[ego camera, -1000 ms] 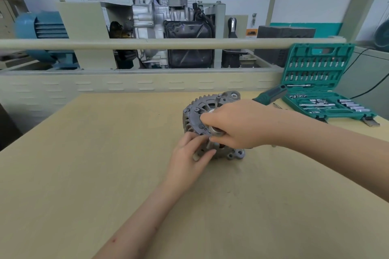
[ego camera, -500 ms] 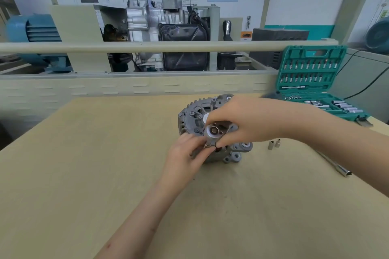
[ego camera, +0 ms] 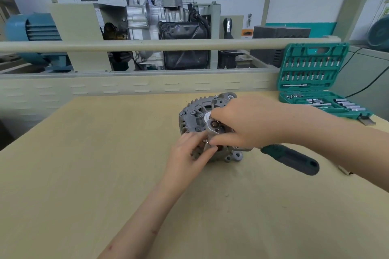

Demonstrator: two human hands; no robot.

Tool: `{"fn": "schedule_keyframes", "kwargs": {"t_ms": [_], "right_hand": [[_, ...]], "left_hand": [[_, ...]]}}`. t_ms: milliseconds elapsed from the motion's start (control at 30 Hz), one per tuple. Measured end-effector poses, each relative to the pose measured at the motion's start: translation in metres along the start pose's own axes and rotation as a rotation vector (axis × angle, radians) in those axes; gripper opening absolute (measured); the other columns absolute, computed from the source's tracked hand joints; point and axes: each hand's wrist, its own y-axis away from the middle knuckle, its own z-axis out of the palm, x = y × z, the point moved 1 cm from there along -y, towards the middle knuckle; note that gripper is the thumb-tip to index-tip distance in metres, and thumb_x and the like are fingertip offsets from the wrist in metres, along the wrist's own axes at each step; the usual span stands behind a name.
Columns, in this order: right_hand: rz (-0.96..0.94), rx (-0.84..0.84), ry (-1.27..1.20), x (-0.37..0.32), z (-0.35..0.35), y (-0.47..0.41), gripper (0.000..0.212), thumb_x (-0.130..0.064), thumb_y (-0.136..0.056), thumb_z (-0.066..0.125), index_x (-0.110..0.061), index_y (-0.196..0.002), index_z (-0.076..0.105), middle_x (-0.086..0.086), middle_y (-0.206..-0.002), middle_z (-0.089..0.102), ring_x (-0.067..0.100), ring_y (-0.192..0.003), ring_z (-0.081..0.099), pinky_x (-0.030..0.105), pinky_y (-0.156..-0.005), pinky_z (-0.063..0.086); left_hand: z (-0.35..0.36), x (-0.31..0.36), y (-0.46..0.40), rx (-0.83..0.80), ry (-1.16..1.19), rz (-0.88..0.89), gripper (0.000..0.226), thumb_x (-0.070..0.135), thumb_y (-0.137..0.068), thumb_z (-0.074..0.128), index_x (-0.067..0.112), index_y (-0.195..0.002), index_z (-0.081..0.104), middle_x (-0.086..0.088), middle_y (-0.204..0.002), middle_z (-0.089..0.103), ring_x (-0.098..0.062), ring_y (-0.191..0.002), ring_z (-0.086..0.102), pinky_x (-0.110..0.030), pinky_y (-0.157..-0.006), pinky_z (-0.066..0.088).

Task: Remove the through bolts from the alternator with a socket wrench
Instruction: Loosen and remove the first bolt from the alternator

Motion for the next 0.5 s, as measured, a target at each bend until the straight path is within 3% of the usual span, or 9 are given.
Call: {"fn": "schedule_keyframes", "kwargs": {"t_ms": [100,167,233,300,433,500], "right_hand": [[0.034,-0.024,-0.197,-0.002,0.003,0.002,0.035,-0.042,-0.091,0.043,-0.021,-0.067,0.028,-0.005,-0.062,0.039,0.005,-0.052,0.033,0.008,-0.056,0.033],[0.087,0.000,-0.334,-0.008,0.010,0.002,0.034,-0.037,-0.093,0.043,-0.024,-0.067,0.025,-0.004,-0.065,0.041,0.007,-0.054,0.037,0.017,-0.050,0.034],[0.135,0.071,-0.409,-0.014,0.019,0.001,0.034,-0.033,-0.093,0.042,-0.025,-0.067,0.022,-0.003,-0.065,0.043,0.010,-0.055,0.039,0.025,-0.048,0.030],[0.149,0.133,-0.384,-0.016,0.025,0.000,0.035,-0.034,-0.093,0.041,-0.026,-0.066,0.020,-0.003,-0.064,0.042,0.010,-0.055,0.039,0.029,-0.048,0.029],[0.126,0.131,-0.309,-0.011,0.025,0.004,0.037,-0.045,-0.091,0.042,-0.027,-0.066,0.020,-0.008,-0.064,0.037,0.003,-0.055,0.034,0.023,-0.045,0.021],[0.055,0.107,-0.194,-0.006,0.024,0.001,0.037,-0.049,-0.089,0.041,-0.024,-0.069,0.023,-0.009,-0.064,0.036,0.004,-0.053,0.033,0.023,-0.044,0.020]], "left_hand": [[0.002,-0.006,0.002,0.069,-0.064,-0.068,0.051,0.028,-0.069,0.075,0.010,-0.114,0.059,0.002,-0.111,0.049,-0.003,-0.104,0.037,-0.010,-0.090,0.028],[0.009,-0.014,0.002,-0.001,-0.060,-0.186,0.089,0.037,-0.063,0.080,0.023,-0.137,0.031,-0.001,-0.139,0.027,-0.005,-0.127,0.020,-0.020,-0.106,0.019],[0.018,-0.020,0.002,-0.080,-0.067,-0.270,0.108,0.045,-0.059,0.079,0.031,-0.140,0.008,-0.008,-0.151,0.002,-0.004,-0.136,-0.005,-0.038,-0.113,0.014],[0.026,-0.023,0.001,-0.054,-0.020,-0.291,0.105,0.045,-0.059,0.079,0.025,-0.142,0.016,-0.008,-0.152,-0.005,0.009,-0.128,-0.021,-0.045,-0.112,0.017],[0.034,-0.028,0.002,0.075,0.084,-0.261,0.086,0.035,-0.062,0.080,0.013,-0.133,0.038,-0.011,-0.151,0.001,0.021,-0.124,-0.016,-0.044,-0.108,0.030],[0.035,-0.032,0.002,0.079,0.083,-0.245,0.079,0.034,-0.063,0.080,0.013,-0.130,0.042,-0.011,-0.151,0.004,0.024,-0.123,-0.012,-0.036,-0.109,0.029]]}}
